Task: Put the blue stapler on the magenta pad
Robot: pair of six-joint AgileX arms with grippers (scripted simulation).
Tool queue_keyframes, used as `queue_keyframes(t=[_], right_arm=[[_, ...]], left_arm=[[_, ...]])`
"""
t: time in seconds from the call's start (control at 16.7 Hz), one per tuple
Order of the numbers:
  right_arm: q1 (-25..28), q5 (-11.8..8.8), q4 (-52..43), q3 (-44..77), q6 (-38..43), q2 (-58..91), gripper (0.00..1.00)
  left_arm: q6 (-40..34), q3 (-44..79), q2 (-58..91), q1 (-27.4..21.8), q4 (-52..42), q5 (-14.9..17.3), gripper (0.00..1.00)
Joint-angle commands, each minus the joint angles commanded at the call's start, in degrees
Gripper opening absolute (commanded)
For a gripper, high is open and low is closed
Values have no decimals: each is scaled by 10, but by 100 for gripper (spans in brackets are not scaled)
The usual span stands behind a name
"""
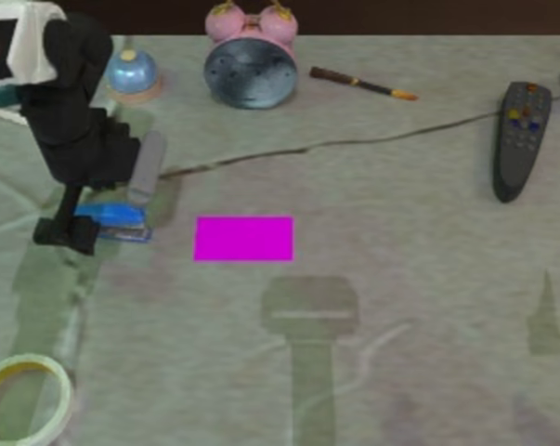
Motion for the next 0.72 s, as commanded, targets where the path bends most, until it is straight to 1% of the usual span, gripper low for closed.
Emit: queue_keyframes(t=[0.12,0.36,0.72], right_arm=[[0,0,0,0,0,0,100],[0,0,0,0,0,0,100],[0,0,0,0,0,0,100]], left_arm=[[0,-19,8,0,22,0,100],[0,-20,9,0,24,0,100],[0,-20,9,0,24,0,55]])
